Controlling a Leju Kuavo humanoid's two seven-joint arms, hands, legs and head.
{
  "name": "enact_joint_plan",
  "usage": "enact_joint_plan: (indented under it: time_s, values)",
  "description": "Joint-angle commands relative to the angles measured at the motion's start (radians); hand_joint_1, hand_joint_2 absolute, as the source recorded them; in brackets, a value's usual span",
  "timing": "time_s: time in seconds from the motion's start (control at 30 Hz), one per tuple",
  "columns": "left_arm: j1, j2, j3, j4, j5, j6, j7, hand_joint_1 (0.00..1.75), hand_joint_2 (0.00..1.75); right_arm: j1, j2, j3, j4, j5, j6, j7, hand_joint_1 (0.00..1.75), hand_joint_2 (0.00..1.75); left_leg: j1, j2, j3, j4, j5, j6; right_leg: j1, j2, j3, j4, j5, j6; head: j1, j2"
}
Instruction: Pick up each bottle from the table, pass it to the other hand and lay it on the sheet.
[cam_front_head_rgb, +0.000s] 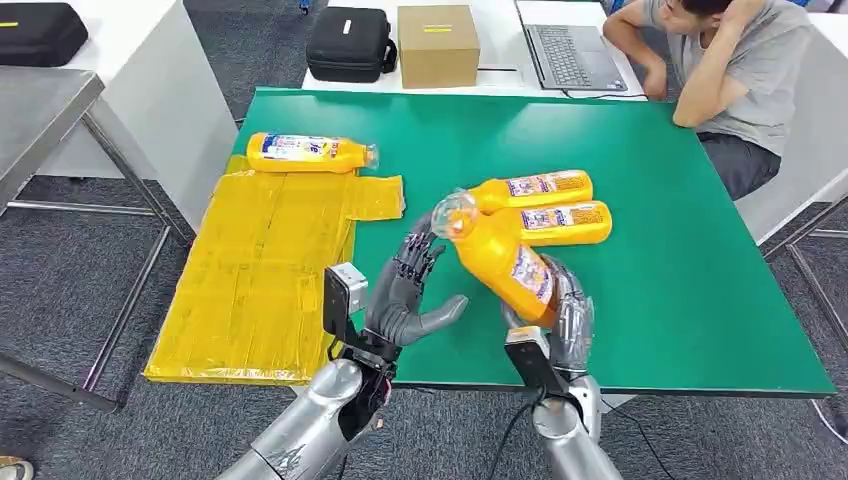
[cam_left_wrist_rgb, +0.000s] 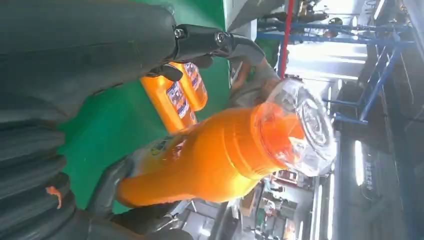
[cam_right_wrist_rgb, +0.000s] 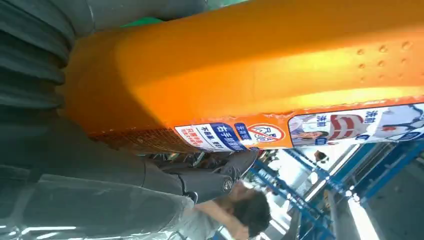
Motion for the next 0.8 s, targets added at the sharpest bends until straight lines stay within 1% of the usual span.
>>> enact_joint_plan:
  time_s: [0.03, 0.1, 0.13, 0.17, 0.2, 0.27, 0.3, 0.4, 0.43, 0.47, 0.53, 0.57, 0.67, 0.7, 0.73, 0.8]
  values:
    - [-0.027, 0.049, -0.064, -0.008, 0.020, -0.016, 0.021, 0.00, 1.75, -0.036, -0.006, -0.046, 0.007, -0.012, 0.000, 0.000, 1.75, 1.75, 0.000, 0.001, 0.002, -0.001, -0.001, -0.001, 0.000, 0.001, 0.002, 0.000, -0.001, -0.001, 0.000, 0.000]
    - [-0.035, 0.042, -0.080, -0.002, 0.032, -0.021, 0.038, 0.00, 1.75, -0.071, 0.004, -0.013, 0.020, -0.040, 0.000, 0.000, 1.75, 1.75, 0.000, 0.003, 0.006, 0.000, -0.003, -0.002, 0.000, 0.002, 0.005, 0.001, -0.002, -0.002, 0.000, 0.000]
    - [-0.036, 0.038, -0.083, 0.005, 0.042, -0.027, 0.051, 0.00, 1.75, -0.080, 0.006, 0.006, 0.021, -0.051, 0.000, 0.000, 1.75, 1.75, 0.000, 0.003, 0.003, 0.000, -0.002, -0.002, 0.000, 0.002, 0.002, 0.000, -0.001, -0.001, 0.000, 0.000]
    - [-0.040, 0.031, -0.088, 0.022, 0.073, -0.052, 0.076, 0.00, 1.75, -0.105, 0.012, 0.058, 0.027, -0.067, 0.000, 0.000, 1.75, 1.75, 0.000, 0.005, 0.004, 0.001, -0.003, -0.002, 0.000, 0.004, 0.002, 0.001, -0.001, -0.002, 0.000, 0.000]
    - [-0.041, 0.030, -0.093, 0.029, 0.070, -0.047, 0.071, 0.00, 1.75, -0.114, 0.020, 0.079, 0.028, -0.069, 0.000, 0.000, 1.75, 1.75, 0.000, 0.003, 0.002, 0.000, -0.001, -0.001, 0.000, 0.003, 0.001, 0.000, 0.000, -0.001, 0.000, 0.000]
    - [-0.045, 0.022, -0.097, 0.042, 0.063, -0.028, 0.064, 0.00, 1.75, -0.126, 0.040, 0.101, 0.036, -0.060, 0.000, 0.000, 1.75, 1.75, 0.000, 0.007, 0.005, 0.001, -0.003, -0.002, 0.000, 0.006, 0.003, 0.002, -0.002, -0.002, 0.000, 0.000]
    - [-0.052, 0.014, -0.097, 0.052, 0.064, -0.021, 0.068, 0.00, 1.75, -0.132, 0.051, 0.115, 0.045, -0.059, 0.000, 0.000, 1.75, 1.75, 0.000, 0.006, 0.003, 0.001, -0.002, -0.002, 0.000, 0.006, 0.002, 0.001, 0.000, -0.002, 0.000, 0.000]
    - [-0.052, 0.014, -0.097, 0.052, 0.064, -0.021, 0.068, 0.00, 1.75, -0.132, 0.051, 0.115, 0.045, -0.059, 0.000, 0.000, 1.75, 1.75, 0.000, 0.003, 0.002, 0.000, -0.001, -0.001, 0.001, 0.002, 0.001, 0.000, 0.000, -0.001, 0.000, 0.000]
    - [-0.058, 0.007, -0.096, 0.061, 0.066, -0.013, 0.072, 0.00, 1.75, -0.130, 0.050, 0.142, 0.046, -0.081, 0.000, 0.000, 1.75, 1.75, 0.000, 0.003, 0.004, 0.000, -0.002, -0.002, 0.001, 0.002, 0.003, 0.001, -0.001, -0.002, 0.000, 0.000]
    - [-0.060, 0.003, -0.096, 0.067, 0.068, -0.010, 0.076, 0.00, 1.75, -0.128, 0.052, 0.159, 0.052, -0.091, 0.000, 0.000, 1.75, 1.75, 0.000, 0.002, 0.003, 0.000, -0.001, -0.002, 0.001, 0.001, 0.002, 0.000, -0.001, -0.001, 0.000, 0.000]
    - [-0.061, -0.005, -0.096, 0.078, 0.079, -0.009, 0.088, 0.00, 1.75, -0.124, 0.061, 0.174, 0.068, -0.089, 0.000, 0.000, 1.75, 1.75, 0.000, 0.003, 0.006, 0.000, -0.003, -0.002, 0.001, 0.002, 0.005, 0.001, -0.002, -0.002, 0.000, 0.000]
    - [-0.061, -0.005, -0.096, 0.078, 0.079, -0.009, 0.088, 0.00, 1.75, -0.124, 0.061, 0.174, 0.068, -0.089, 0.000, 0.000, 1.75, 1.75, 0.000, 0.003, 0.004, 0.000, -0.002, -0.002, 0.001, 0.002, 0.003, 0.000, -0.001, -0.001, 0.000, 0.000]
    - [-0.063, -0.013, -0.103, 0.089, 0.082, -0.010, 0.094, 0.00, 1.75, -0.121, 0.070, 0.182, 0.077, -0.099, 0.000, 0.000, 1.75, 1.75, 0.001, 0.004, 0.006, 0.000, -0.003, -0.002, 0.001, 0.002, 0.005, 0.001, -0.002, -0.002, 0.000, 0.000]
    - [-0.066, -0.016, -0.109, 0.093, 0.078, -0.005, 0.093, 0.00, 1.75, -0.124, 0.075, 0.183, 0.085, -0.098, 0.000, 0.000, 1.75, 1.75, 0.000, 0.002, 0.003, 0.000, -0.001, -0.001, 0.000, 0.001, 0.002, 0.000, -0.001, -0.001, 0.000, 0.000]
    - [-0.070, -0.018, -0.113, 0.097, 0.071, 0.006, 0.089, 0.00, 1.75, -0.127, 0.082, 0.190, 0.093, -0.108, 0.000, 0.000, 1.75, 1.75, 0.001, 0.002, 0.006, 0.000, -0.002, -0.002, 0.001, 0.001, 0.005, 0.001, -0.002, -0.002, 0.000, 0.000]
    - [-0.073, -0.019, -0.113, 0.099, 0.067, 0.015, 0.085, 0.00, 1.75, -0.131, 0.085, 0.196, 0.099, -0.116, 0.000, 0.000, 1.75, 1.75, 0.001, 0.002, 0.005, 0.000, -0.002, -0.002, 0.001, 0.001, 0.004, 0.001, -0.002, -0.002, 0.000, 0.000]
